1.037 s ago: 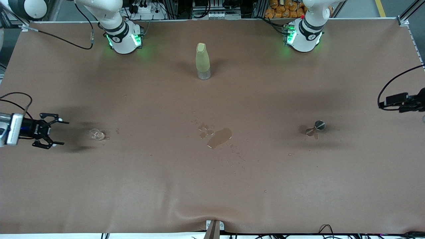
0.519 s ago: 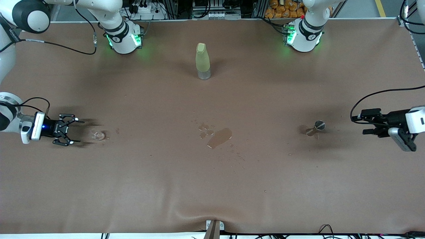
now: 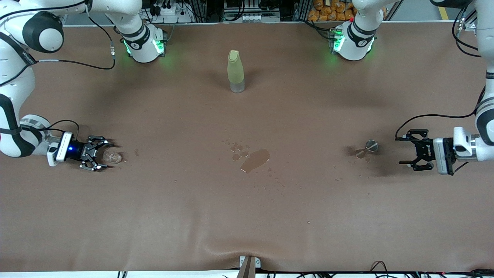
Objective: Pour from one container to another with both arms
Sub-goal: 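Lower the right gripper to the glass beaker while the left gripper reaches the jigger, then close the right gripper on the beaker while the left gripper grasps the jigger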
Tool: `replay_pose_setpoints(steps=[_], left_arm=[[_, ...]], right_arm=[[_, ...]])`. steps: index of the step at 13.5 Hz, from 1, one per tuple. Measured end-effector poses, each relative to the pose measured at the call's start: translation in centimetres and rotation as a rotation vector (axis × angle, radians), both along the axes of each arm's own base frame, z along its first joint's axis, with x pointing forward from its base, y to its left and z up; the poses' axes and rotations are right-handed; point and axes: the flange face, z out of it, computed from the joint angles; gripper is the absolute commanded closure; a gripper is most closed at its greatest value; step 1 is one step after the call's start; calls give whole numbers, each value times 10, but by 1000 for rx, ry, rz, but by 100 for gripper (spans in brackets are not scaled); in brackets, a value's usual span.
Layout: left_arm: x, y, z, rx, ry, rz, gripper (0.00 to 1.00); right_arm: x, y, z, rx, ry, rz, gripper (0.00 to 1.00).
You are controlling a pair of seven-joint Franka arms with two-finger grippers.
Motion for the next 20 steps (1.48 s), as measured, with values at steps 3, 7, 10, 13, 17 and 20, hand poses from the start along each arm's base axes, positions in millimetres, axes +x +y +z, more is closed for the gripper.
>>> replay_pose_setpoints(steps=[3, 7, 10, 13, 17, 20], left_arm=[[-12, -9, -31, -139, -127, -82, 0], [-27, -14, -66, -198, -175, -135, 0], [-33, -19, -86, -249, -260, -150, 0], [-37, -30, -99, -314, -340, -146, 0], [-36, -43, -108, -328, -357, -150, 17], [-39, -46, -120, -334, -345, -129, 22]], right_arm=[[3, 12, -8, 33, -12, 7, 0], [1, 10, -10, 42, -16, 3, 13], [0, 7, -10, 44, -18, -1, 30], [0, 8, -9, 48, -18, 0, 63], [2, 8, -7, 58, -24, 7, 86], [11, 11, 2, 67, -48, 19, 91]])
